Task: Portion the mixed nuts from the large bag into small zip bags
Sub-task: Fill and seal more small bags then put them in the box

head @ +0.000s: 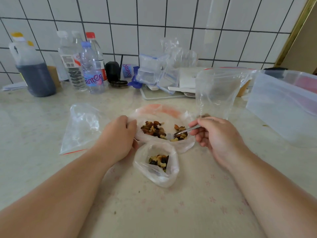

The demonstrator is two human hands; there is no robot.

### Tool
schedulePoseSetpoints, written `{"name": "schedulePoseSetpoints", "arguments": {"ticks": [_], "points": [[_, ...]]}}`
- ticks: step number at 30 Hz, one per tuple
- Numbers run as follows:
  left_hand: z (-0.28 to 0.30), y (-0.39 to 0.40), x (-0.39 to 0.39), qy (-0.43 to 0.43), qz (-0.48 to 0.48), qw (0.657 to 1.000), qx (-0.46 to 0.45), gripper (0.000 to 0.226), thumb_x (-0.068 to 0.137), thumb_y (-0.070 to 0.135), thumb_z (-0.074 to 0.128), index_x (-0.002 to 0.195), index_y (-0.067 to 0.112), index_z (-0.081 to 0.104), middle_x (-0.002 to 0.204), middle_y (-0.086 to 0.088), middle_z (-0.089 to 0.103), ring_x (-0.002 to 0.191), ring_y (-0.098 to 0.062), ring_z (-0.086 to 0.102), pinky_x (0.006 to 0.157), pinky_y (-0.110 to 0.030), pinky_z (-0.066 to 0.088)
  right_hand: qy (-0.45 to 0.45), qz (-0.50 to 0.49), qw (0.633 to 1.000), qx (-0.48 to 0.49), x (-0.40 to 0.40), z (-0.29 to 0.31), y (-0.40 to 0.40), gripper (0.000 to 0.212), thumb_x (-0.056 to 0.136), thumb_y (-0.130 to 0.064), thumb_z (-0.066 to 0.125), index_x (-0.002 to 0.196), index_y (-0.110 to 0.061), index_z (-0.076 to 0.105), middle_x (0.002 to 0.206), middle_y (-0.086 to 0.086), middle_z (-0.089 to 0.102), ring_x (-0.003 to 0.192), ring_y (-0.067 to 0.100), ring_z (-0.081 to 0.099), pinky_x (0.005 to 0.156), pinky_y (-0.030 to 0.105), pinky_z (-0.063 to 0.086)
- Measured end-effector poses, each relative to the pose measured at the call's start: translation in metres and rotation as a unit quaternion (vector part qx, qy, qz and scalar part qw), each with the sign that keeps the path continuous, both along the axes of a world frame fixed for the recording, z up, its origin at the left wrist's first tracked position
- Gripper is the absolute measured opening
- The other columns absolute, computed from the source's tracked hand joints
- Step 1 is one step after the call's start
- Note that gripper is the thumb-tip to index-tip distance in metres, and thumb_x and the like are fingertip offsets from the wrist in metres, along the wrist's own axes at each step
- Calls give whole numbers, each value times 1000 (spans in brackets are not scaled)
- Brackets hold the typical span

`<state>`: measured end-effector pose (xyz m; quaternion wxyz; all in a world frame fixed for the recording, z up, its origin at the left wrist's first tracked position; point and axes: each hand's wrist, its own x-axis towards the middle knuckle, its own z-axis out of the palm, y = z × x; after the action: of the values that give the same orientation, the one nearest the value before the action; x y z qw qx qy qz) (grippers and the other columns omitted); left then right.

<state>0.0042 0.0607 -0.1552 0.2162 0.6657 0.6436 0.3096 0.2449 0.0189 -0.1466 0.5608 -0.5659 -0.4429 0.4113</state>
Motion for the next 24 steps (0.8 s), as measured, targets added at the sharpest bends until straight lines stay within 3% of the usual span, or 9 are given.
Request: {"name": "schedulePoseSetpoints", "arguments": {"ticks": [3, 8, 12, 16, 19, 24], "points": [[1, -4, 2, -41, -26, 999, 14, 32, 108, 41, 39, 89, 18, 53, 64, 13, 72, 48, -10, 66, 52, -30, 45, 12, 16, 1000, -16, -5, 0, -2, 26, 95, -4, 50, 86, -2, 73, 68, 10, 70, 53, 12, 58, 45, 22, 44], [1, -4, 1, -65, -45, 996, 31, 25, 106, 43, 46, 89, 27, 55, 70, 6, 72, 52, -8, 69, 56, -33, 50, 67, 41, 996, -33, -11, -2, -5, 22, 96, -4, 53, 90, 0, 74, 71, 12, 72, 57, 14, 64, 49, 21, 52], [0, -2, 0, -67, -44, 997, 1, 25, 103, 47, 50, 91, 28, 59, 68, 20, 72, 51, -7, 69, 54, -31, 51, 151, 29, 986, -58, -10, 0, -5, 24, 98, -3, 51, 87, 2, 72, 67, 12, 70, 53, 12, 64, 48, 20, 53], [-2, 1, -4, -84, -5, 995, -61, 50, 95, 62, 56, 85, 14, 67, 61, 6, 75, 44, -12, 67, 54, -29, 49, 222, 13, 973, -69, -7, 4, -3, 29, 100, -7, 49, 81, 1, 70, 62, 11, 69, 48, 10, 63, 44, 19, 52], [0, 2, -6, -134, 5, 984, -118, 61, 86, 68, 63, 79, 8, 73, 63, -5, 76, 41, -20, 63, 54, -30, 50, 227, 8, 972, -64, -2, 6, -3, 33, 101, -11, 50, 77, -1, 71, 61, 10, 68, 47, 9, 62, 42, 18, 50], [0, 2, -6, -147, 3, 978, -145, 47, 90, 51, 65, 85, 5, 73, 63, -9, 75, 40, -21, 59, 50, -30, 49, 221, 41, 973, -46, 1, 13, -6, 33, 100, -18, 53, 76, -3, 71, 59, 7, 62, 45, 10, 54, 39, 18, 42]]}}
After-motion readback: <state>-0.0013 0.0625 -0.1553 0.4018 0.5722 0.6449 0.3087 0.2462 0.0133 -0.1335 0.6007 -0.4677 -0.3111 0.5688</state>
